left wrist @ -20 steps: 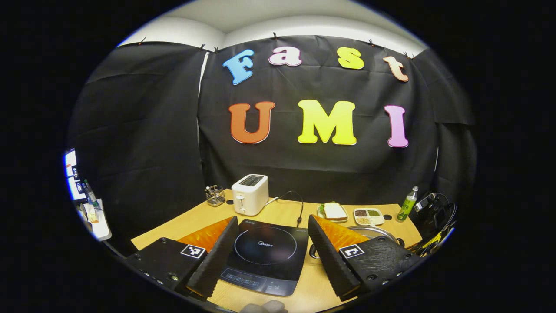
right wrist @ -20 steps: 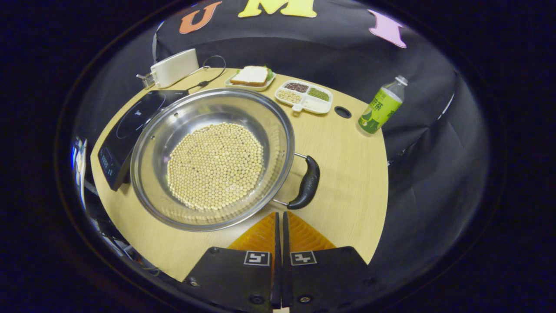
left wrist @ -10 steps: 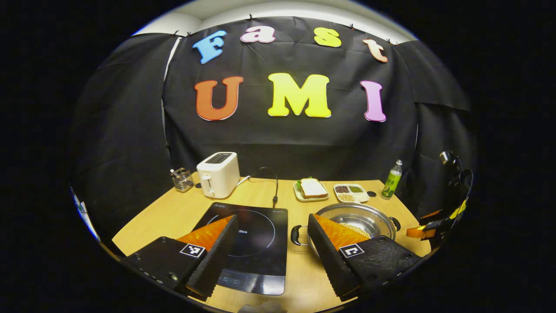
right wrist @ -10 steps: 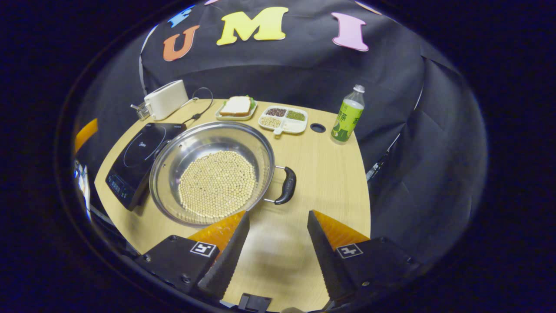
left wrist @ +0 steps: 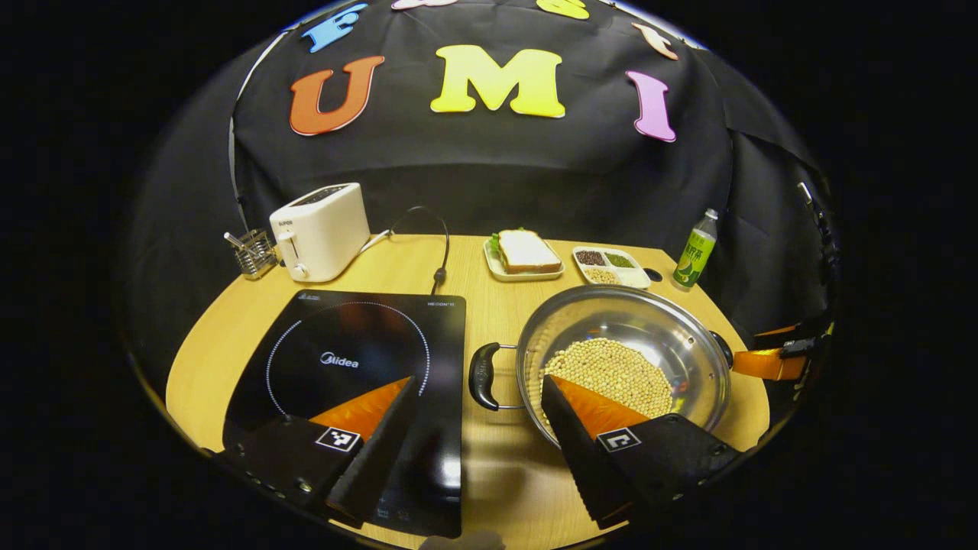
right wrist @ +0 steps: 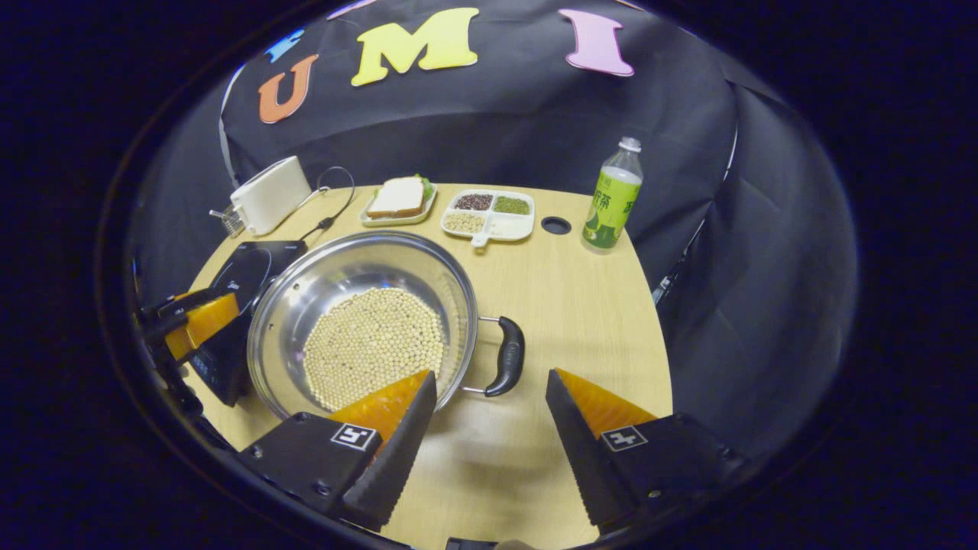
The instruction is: First push the handle of the pot to place it horizontally, then grasp the pot with both hands and set it on the induction cooktop.
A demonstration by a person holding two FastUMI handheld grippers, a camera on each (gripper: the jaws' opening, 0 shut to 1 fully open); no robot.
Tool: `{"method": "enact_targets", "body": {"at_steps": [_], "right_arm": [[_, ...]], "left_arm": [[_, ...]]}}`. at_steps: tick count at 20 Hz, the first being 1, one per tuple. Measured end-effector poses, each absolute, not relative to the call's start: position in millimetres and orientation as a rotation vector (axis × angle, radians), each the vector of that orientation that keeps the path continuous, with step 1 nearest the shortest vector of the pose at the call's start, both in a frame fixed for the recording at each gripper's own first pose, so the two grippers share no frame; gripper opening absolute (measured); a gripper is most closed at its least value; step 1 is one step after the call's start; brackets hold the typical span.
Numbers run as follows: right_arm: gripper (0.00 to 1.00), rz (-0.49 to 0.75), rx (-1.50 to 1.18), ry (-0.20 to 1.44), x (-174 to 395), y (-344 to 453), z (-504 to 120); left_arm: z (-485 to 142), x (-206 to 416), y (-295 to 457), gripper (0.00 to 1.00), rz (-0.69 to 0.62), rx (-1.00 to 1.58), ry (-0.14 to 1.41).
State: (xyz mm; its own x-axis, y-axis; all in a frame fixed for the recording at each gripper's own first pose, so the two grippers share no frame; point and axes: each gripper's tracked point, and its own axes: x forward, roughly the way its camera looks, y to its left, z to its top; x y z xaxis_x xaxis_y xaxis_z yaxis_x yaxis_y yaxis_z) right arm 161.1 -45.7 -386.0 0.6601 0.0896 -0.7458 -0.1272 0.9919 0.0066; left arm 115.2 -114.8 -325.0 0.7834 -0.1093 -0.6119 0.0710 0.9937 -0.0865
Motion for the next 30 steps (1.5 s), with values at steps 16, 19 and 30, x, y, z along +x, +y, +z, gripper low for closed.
{"method": "enact_targets", "body": {"at_steps": [16,19,30], "right_arm": [[0.77,0.121,-0.004,0.97,200.0,-28.1,-438.6],[0.77,0.106,0.005,0.992,198.8,-30.4,-444.5],[0.57,0.044,0.06,1.022,189.1,-29.7,-439.3]], "left_arm": [[-369.8,152.7,-149.3,0.97,-0.124,-0.023,0.772],[-371.0,153.1,-148.3,0.93,-0.107,-0.011,0.775],[-371.0,151.0,-134.0,0.68,-0.058,0.018,0.833]]}}
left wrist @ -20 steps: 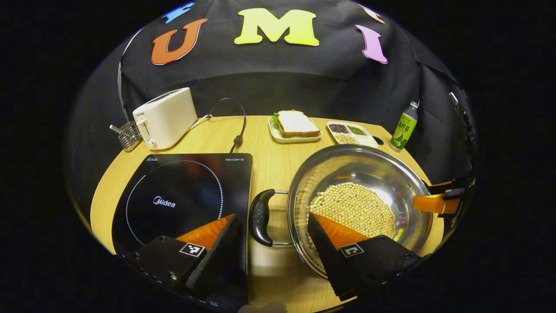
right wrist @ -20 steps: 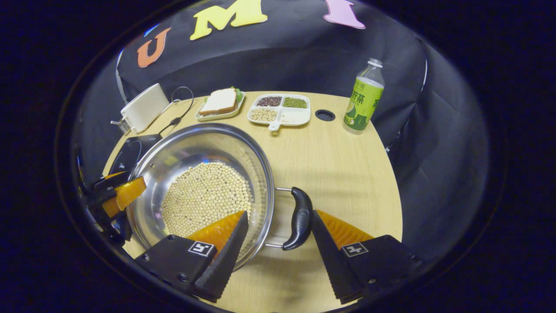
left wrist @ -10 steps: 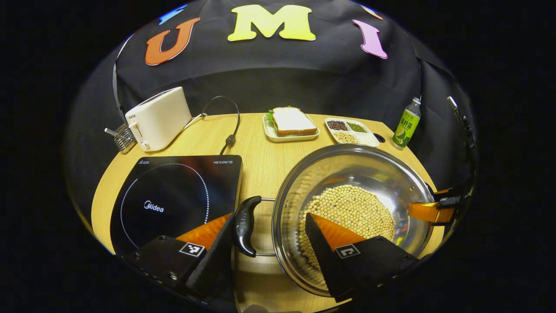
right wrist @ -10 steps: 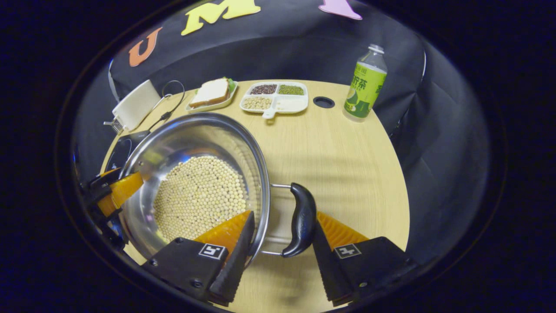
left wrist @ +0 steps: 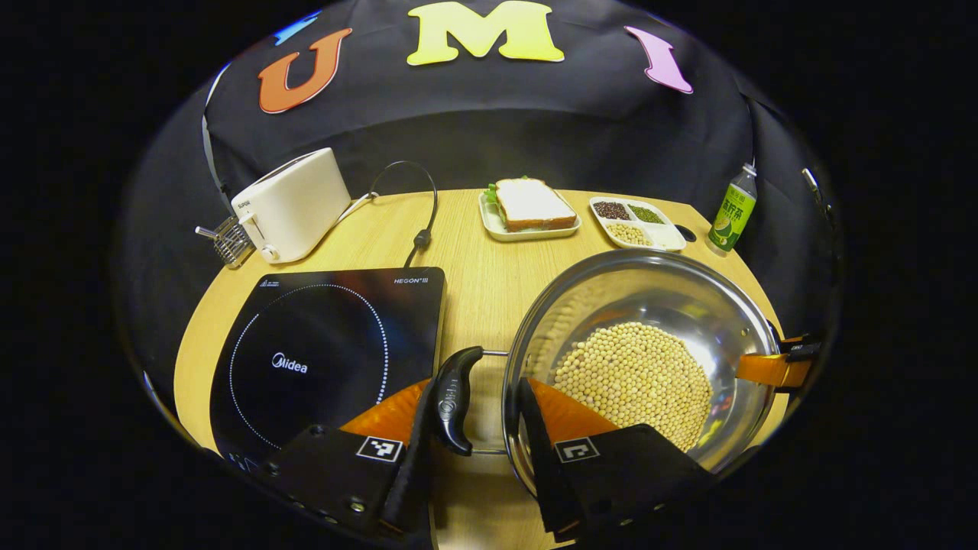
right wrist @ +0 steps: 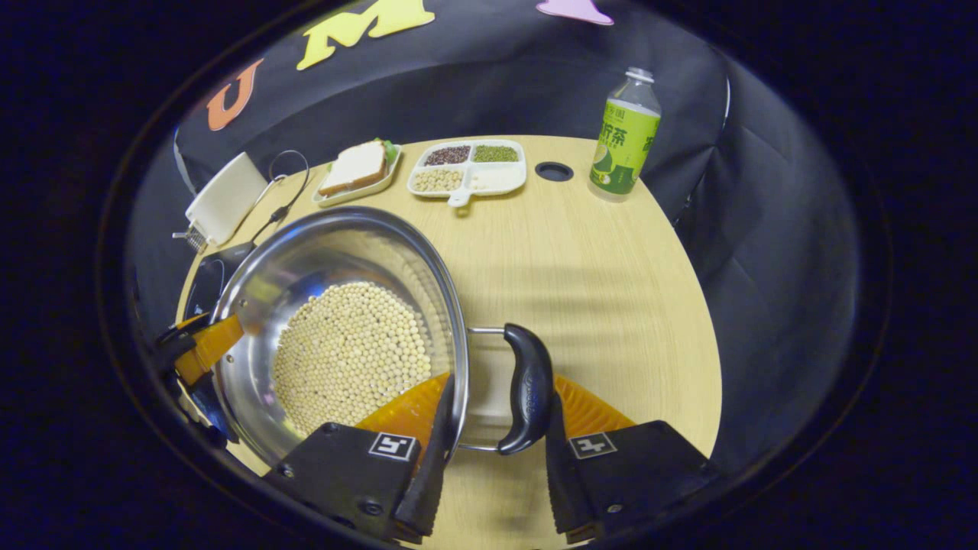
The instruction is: First push the handle of the pot to place it horizontally, then grasp the pot with both hands and set it on the induction cooktop.
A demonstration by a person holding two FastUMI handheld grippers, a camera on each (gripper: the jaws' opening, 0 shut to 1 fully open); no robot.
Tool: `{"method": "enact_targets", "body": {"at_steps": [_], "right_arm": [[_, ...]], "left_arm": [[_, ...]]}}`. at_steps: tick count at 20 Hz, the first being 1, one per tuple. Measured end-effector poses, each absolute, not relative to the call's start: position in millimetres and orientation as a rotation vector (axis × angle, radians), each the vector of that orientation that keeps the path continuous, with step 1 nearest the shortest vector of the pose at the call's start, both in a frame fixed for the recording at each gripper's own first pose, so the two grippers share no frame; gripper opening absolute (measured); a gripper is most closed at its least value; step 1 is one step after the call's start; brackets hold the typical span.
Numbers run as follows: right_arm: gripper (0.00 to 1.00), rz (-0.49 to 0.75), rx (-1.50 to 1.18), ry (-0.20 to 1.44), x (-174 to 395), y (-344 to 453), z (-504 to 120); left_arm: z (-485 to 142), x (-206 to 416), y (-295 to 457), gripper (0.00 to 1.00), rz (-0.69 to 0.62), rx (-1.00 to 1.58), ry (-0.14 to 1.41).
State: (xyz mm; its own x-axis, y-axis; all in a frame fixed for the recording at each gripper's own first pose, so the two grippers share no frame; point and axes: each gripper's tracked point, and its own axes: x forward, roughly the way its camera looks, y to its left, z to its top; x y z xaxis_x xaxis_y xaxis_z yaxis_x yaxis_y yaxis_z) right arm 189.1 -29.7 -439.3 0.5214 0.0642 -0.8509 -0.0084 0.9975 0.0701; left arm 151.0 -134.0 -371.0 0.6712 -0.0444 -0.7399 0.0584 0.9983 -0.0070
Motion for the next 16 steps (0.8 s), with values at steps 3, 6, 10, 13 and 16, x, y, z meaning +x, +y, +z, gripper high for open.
{"method": "enact_targets", "body": {"at_steps": [3,6,10,13,16], "right_arm": [[0.56,0.042,0.059,0.998,185.9,-26.7,-426.9],[0.56,0.038,0.054,0.985,182.2,-21.4,-413.4],[0.56,0.037,0.057,0.964,177.7,-3.7,-391.8],[0.56,0.042,0.057,0.942,175.6,18.7,-373.0],[0.56,0.05,0.068,0.923,176.0,46.3,-358.0]], "left_arm": [[-359.8,151.3,-130.9,0.57,-0.063,0.024,0.806],[-349.6,150.6,-124.8,0.57,-0.065,0.018,0.801],[-330.5,151.7,-106.5,0.57,-0.064,0.026,0.77],[-314.5,153.7,-86.3,0.57,-0.062,0.025,0.756],[-298.5,155.8,-59.9,0.57,-0.052,0.039,0.734]]}}
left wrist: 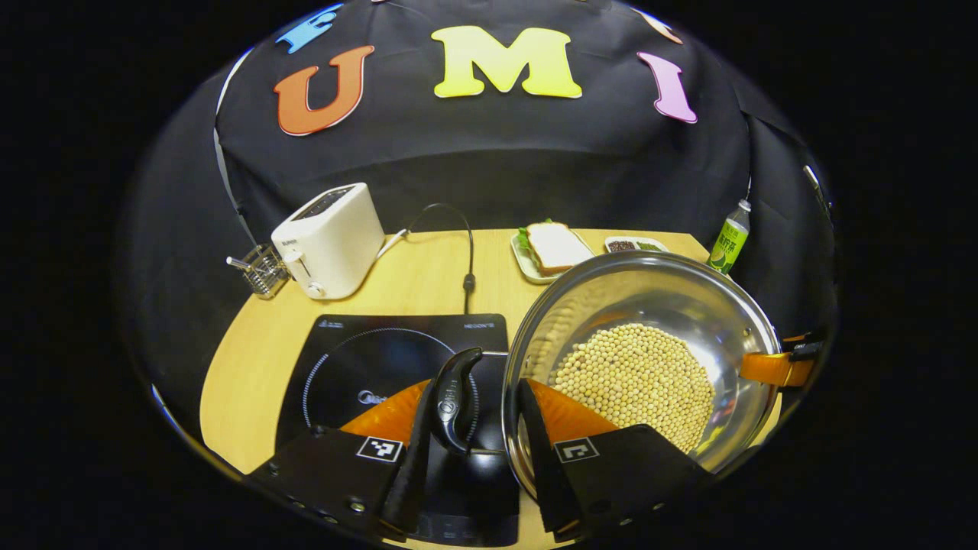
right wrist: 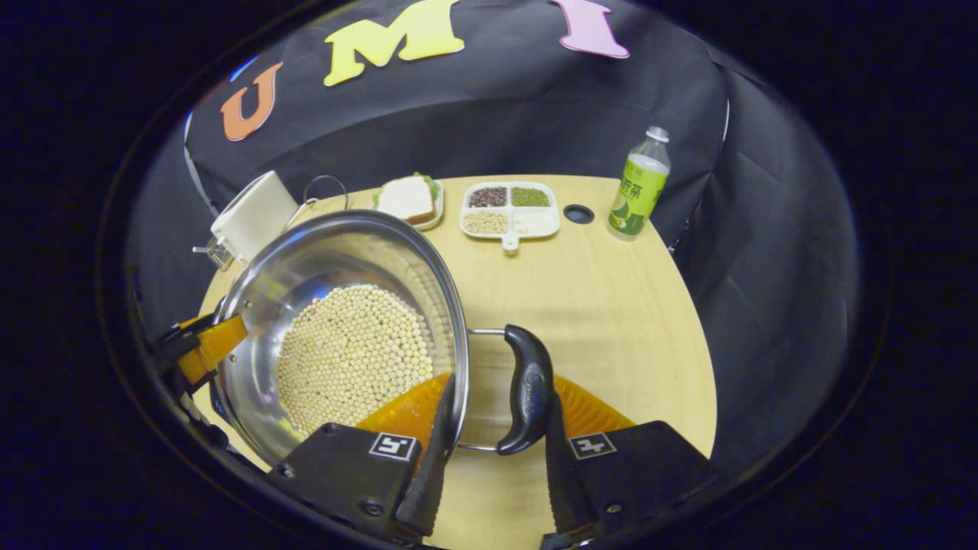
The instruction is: First push the handle of the pot to place it horizontally, then grasp the pot with both hands and set it on the induction cooktop.
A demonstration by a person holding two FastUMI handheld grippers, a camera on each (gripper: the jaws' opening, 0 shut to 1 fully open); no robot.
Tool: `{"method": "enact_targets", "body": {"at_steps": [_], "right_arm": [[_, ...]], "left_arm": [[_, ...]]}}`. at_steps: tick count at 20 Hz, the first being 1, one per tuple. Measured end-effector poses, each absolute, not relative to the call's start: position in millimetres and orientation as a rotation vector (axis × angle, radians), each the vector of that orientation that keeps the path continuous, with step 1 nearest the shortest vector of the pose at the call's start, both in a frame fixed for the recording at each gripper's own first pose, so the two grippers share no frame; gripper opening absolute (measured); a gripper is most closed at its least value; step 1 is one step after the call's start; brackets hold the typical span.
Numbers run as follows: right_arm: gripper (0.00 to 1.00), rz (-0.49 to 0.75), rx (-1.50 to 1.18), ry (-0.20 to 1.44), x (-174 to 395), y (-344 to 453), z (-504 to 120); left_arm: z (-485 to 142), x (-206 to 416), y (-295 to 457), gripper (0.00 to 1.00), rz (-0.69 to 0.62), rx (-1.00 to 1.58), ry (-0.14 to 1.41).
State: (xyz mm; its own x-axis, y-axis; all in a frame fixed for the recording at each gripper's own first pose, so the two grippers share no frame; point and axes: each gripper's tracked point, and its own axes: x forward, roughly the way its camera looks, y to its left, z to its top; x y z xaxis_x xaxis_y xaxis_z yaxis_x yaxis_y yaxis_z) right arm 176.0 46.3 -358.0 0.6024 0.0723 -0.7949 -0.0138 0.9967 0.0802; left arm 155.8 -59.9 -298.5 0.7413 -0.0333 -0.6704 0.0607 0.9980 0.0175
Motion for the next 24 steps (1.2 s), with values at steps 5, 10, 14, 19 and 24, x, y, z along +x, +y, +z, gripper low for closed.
{"method": "enact_targets", "body": {"at_steps": [5,10,14,19,24], "right_arm": [[0.56,0.075,0.083,0.912,172.5,103.2,-342.3],[0.56,0.092,0.097,0.929,169.5,166.0,-343.2],[0.56,0.108,0.096,0.943,170.8,213.9,-350.7],[0.56,0.119,0.099,0.957,179.8,260.7,-362.7],[0.56,0.12,0.09,0.976,187.4,286.3,-374.5]], "left_arm": [[-283.3,154.7,-4.9,0.57,-0.03,0.052,0.725],[-281.5,154.0,55.5,0.58,-0.011,0.081,0.736],[-290.5,157.0,99.0,0.57,0.008,0.092,0.757],[-306.3,166.7,140.8,0.58,0.047,0.101,0.776],[-322.8,172.4,163.5,0.58,0.076,0.101,0.799]]}}
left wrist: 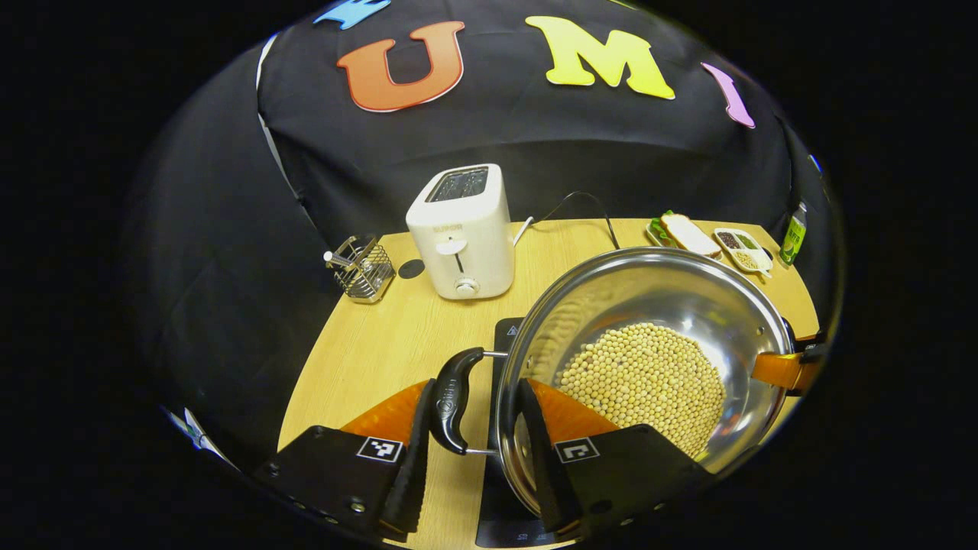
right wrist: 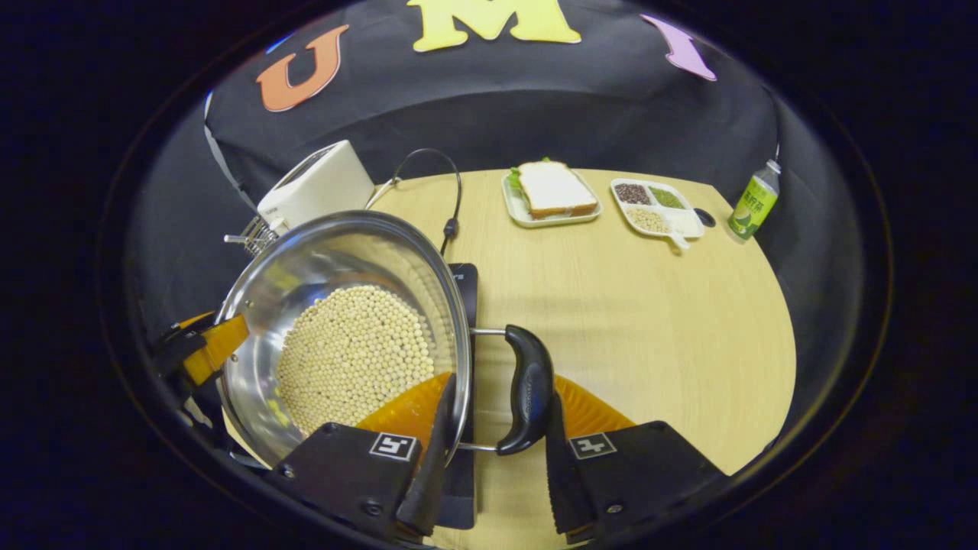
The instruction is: First push the handle of the pot to place it horizontally, then grasp the pot with both hands and set it on the induction cooktop.
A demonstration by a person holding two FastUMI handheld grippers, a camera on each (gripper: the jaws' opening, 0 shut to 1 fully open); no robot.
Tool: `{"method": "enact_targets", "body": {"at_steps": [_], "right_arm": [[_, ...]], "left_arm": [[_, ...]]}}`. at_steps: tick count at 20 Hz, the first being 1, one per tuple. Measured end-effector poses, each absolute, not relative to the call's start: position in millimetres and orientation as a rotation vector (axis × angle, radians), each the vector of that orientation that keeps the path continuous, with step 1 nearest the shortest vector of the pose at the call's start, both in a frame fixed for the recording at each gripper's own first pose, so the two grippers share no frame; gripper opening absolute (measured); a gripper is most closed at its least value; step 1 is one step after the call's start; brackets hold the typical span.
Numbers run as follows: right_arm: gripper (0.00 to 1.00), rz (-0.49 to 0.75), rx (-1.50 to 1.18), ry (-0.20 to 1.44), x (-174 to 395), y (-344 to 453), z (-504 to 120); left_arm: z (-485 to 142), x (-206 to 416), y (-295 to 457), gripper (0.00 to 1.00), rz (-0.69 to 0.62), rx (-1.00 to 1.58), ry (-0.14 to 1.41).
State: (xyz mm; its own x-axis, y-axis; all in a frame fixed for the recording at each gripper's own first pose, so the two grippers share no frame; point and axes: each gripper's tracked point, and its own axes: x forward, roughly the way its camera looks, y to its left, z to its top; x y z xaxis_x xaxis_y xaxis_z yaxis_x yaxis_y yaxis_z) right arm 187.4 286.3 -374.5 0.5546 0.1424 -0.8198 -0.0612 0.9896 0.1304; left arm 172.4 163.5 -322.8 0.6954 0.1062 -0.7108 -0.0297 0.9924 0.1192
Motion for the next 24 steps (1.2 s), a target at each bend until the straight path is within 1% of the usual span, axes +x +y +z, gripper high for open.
{"method": "enact_targets", "body": {"at_steps": [6,16,17,18,19,20,21,22,23,24], "right_arm": [[0.55,0.105,0.059,0.988,191.4,293.7,-382.6],[0.58,0.077,0.092,0.982,192.0,289.3,-385.1],[0.58,0.078,0.1,0.982,192.2,288.8,-385.0],[0.6,0.083,0.105,0.981,192.2,289.1,-385.4],[0.61,0.088,0.1,0.985,191.7,289.2,-386.1],[0.63,0.091,0.082,0.987,191.7,286.3,-385.9],[0.65,0.102,0.07,0.98,191.5,285.0,-384.0],[0.74,0.108,0.066,0.97,192.1,284.9,-383.1],[0.75,0.107,0.066,0.953,193.1,281.5,-379.7],[0.81,0.11,0.059,0.932,194.7,277.4,-375.4]], "left_arm": [[-340.0,176.3,171.0,0.57,0.072,0.095,0.816],[-339.6,181.4,169.5,0.58,0.037,0.114,0.792],[-340.0,181.6,170.2,0.59,0.032,0.117,0.79],[-340.2,182.0,170.3,0.61,0.027,0.118,0.792],[-341.5,181.0,170.5,0.73,0.021,0.119,0.793],[-342.0,180.6,170.8,0.67,0.018,0.128,0.795],[-343.4,176.5,171.9,0.79,0.022,0.146,0.806],[-340.0,175.3,175.9,0.89,0.034,0.174,0.8],[-336.6,176.5,179.1,1.0,0.045,0.202,0.776],[-333.0,175.7,179.4,1.0,0.047,0.217,0.754]]}}
